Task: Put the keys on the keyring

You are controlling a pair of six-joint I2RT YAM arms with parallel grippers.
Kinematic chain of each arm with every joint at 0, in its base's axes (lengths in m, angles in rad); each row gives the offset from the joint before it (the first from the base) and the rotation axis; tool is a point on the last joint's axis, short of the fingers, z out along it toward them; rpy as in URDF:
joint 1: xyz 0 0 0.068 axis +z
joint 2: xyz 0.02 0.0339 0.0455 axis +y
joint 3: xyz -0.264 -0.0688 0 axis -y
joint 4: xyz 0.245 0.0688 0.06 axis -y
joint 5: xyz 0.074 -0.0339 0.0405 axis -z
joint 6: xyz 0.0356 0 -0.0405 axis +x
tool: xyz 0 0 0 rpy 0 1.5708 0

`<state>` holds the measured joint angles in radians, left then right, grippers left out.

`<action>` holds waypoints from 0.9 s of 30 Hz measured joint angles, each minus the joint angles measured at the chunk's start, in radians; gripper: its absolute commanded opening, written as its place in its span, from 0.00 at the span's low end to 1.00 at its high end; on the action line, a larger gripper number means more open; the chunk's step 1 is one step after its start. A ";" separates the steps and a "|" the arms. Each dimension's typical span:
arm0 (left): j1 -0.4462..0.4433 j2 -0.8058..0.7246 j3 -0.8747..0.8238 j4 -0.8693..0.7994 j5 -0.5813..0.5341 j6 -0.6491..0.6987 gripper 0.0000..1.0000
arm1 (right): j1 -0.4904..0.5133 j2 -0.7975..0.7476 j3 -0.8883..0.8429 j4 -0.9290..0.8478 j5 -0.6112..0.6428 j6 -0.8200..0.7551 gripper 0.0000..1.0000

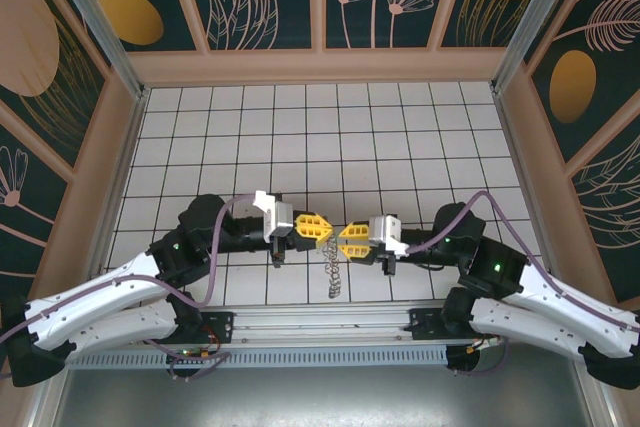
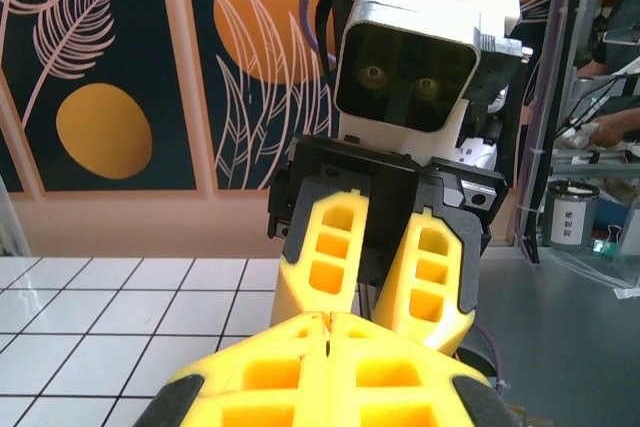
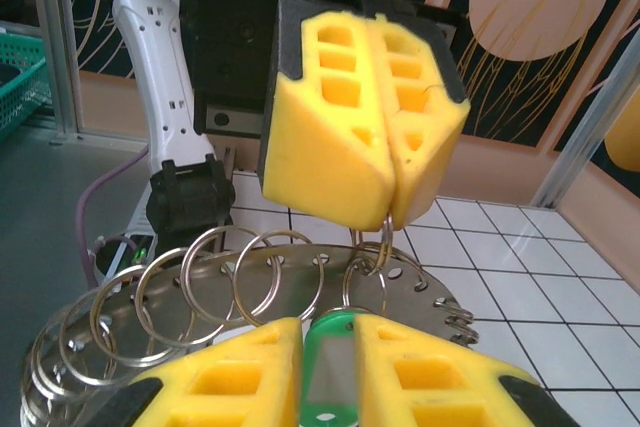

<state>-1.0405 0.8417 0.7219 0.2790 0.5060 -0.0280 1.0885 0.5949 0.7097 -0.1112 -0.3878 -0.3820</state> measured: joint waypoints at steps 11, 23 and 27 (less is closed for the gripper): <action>0.000 -0.004 -0.025 0.131 0.055 -0.008 0.00 | 0.001 -0.067 -0.004 0.084 0.013 0.049 0.25; 0.000 0.001 -0.026 0.140 0.070 -0.007 0.00 | 0.003 0.031 -0.004 0.154 -0.008 0.082 0.23; 0.000 0.001 -0.026 0.140 0.070 -0.007 0.00 | 0.003 0.040 -0.004 0.168 -0.020 0.090 0.19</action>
<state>-1.0405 0.8425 0.6964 0.4187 0.5758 -0.0353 1.0916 0.6350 0.7055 0.0566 -0.4080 -0.2924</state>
